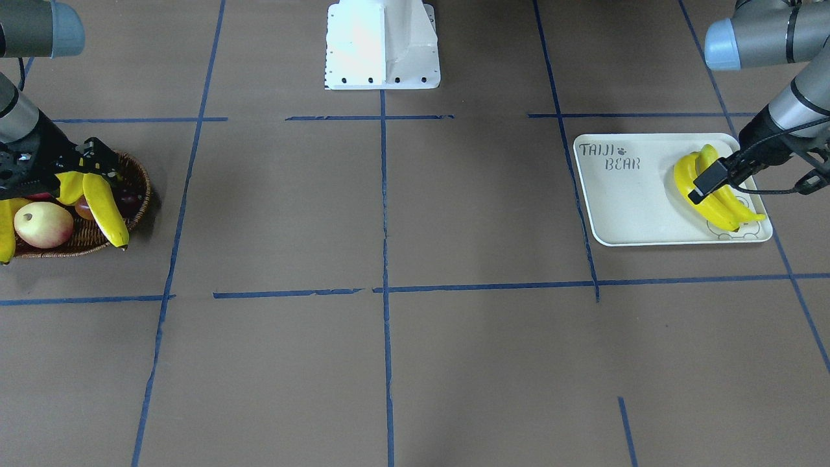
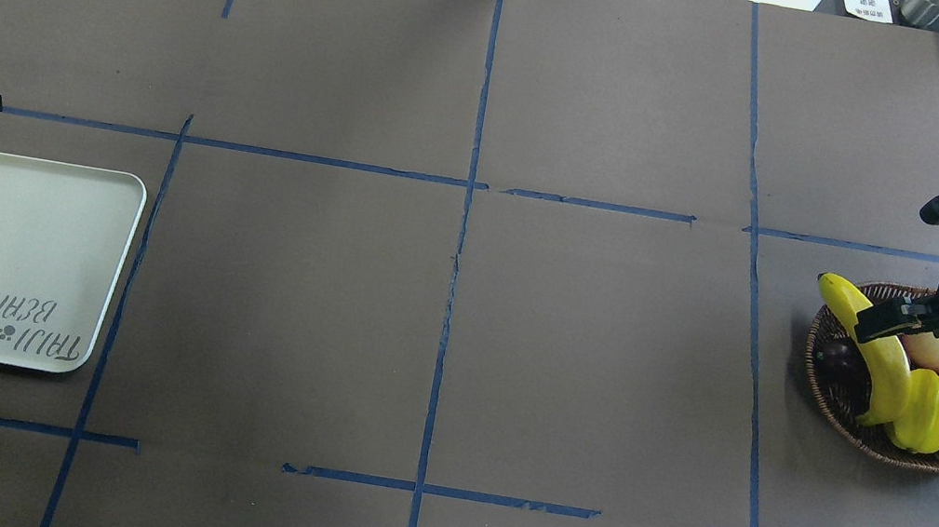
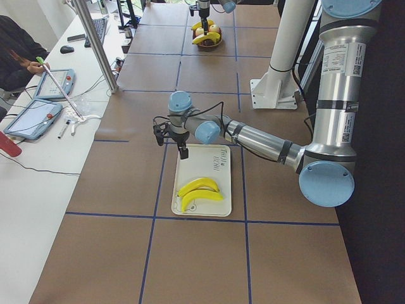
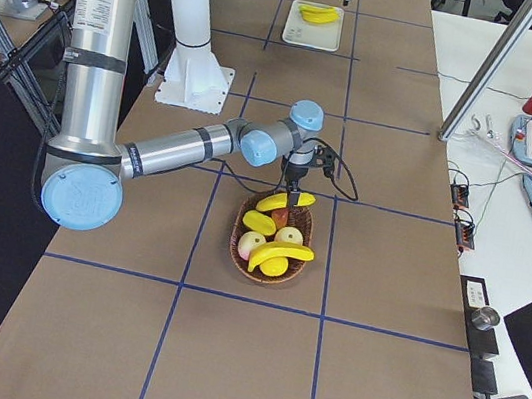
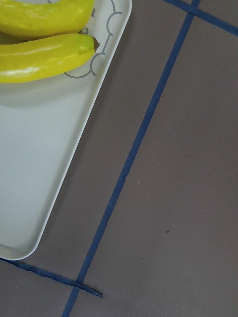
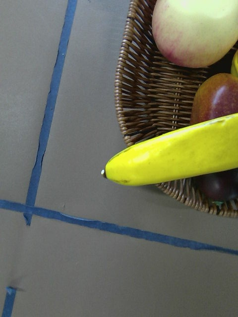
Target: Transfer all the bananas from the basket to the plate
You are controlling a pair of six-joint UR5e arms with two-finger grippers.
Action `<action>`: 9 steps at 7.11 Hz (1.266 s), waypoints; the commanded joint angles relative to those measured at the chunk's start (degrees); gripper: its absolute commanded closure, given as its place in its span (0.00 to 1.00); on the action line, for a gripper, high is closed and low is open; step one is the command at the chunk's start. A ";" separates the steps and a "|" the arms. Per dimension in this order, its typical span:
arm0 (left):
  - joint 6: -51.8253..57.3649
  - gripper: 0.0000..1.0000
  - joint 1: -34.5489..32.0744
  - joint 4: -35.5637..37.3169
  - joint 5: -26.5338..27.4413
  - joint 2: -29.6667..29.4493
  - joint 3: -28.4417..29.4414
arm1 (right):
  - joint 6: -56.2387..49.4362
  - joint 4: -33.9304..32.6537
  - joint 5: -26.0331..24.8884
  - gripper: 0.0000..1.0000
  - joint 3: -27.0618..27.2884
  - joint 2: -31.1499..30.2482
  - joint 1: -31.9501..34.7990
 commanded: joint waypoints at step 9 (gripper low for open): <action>0.00 0.00 -0.07 0.00 -0.09 -0.31 -0.53 | -1.75 -0.03 1.13 0.62 -2.37 -0.11 -2.53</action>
